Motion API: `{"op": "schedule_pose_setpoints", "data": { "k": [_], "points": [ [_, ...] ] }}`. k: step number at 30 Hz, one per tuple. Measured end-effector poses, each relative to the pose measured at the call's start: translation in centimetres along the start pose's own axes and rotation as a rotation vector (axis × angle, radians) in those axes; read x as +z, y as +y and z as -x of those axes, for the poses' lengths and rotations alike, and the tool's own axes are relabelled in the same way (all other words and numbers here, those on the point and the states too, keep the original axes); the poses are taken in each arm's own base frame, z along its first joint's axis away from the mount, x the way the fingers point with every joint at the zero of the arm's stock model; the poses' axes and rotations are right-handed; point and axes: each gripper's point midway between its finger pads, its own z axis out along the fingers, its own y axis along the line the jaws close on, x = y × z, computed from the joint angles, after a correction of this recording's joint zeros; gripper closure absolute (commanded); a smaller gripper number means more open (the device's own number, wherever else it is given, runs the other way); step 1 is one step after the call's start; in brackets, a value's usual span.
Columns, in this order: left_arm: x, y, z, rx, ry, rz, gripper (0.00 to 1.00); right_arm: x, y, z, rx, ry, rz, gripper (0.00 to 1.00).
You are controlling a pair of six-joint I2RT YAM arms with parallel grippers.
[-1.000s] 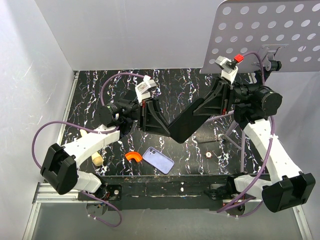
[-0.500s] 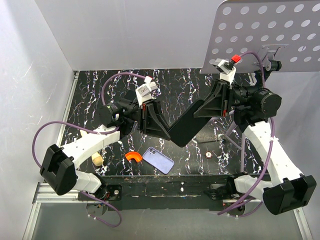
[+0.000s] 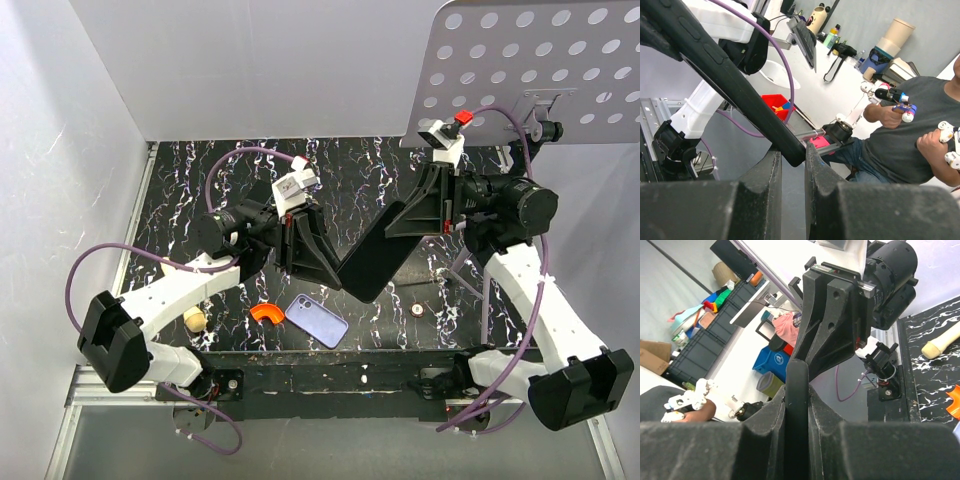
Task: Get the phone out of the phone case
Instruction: Remove the phone case from the phone.
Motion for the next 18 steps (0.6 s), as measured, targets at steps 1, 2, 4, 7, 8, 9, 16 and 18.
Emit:
{"op": "schedule_pose_setpoints", "data": {
  "k": [1, 2, 4, 7, 8, 9, 16, 18],
  "points": [
    [0.1, -0.1, -0.1, 0.002, 0.002, -0.006, 1.0, 0.1, 0.0, 0.0, 0.004, 0.003, 0.007, 0.99],
    [0.3, -0.3, -0.2, 0.005, 0.005, -0.012, 1.0, 0.2, 0.0, 0.0, 0.009, 0.005, 0.014, 0.99],
    [0.6, -0.5, -0.2, 0.014, 0.01, -0.023, 1.0, 0.4, 0.0, 0.1, 0.024, 0.007, 0.029, 0.99],
    [0.8, -0.8, -0.3, 0.028, 0.014, -0.035, 1.0, 0.8, -0.1, 0.3, 0.044, 0.002, 0.05, 0.99],
    [0.8, -0.9, -0.3, 0.033, 0.015, -0.037, 1.0, 0.9, -0.2, 0.4, 0.052, -0.001, 0.055, 0.99],
    [0.9, -0.9, -0.3, 0.037, 0.015, -0.039, 1.0, 1.0, -0.2, 0.4, 0.06, -0.003, 0.06, 0.99],
    [1.3, -1.1, -0.4, 0.084, 0.017, -0.056, 1.0, 1.2, 0.0, 0.5, 0.094, -0.019, 0.069, 0.99],
    [1.4, -1.3, -0.5, 0.12, 0.017, -0.063, 1.0, 1.2, 0.3, 0.4, 0.091, -0.027, 0.071, 0.99]
  ]
}}
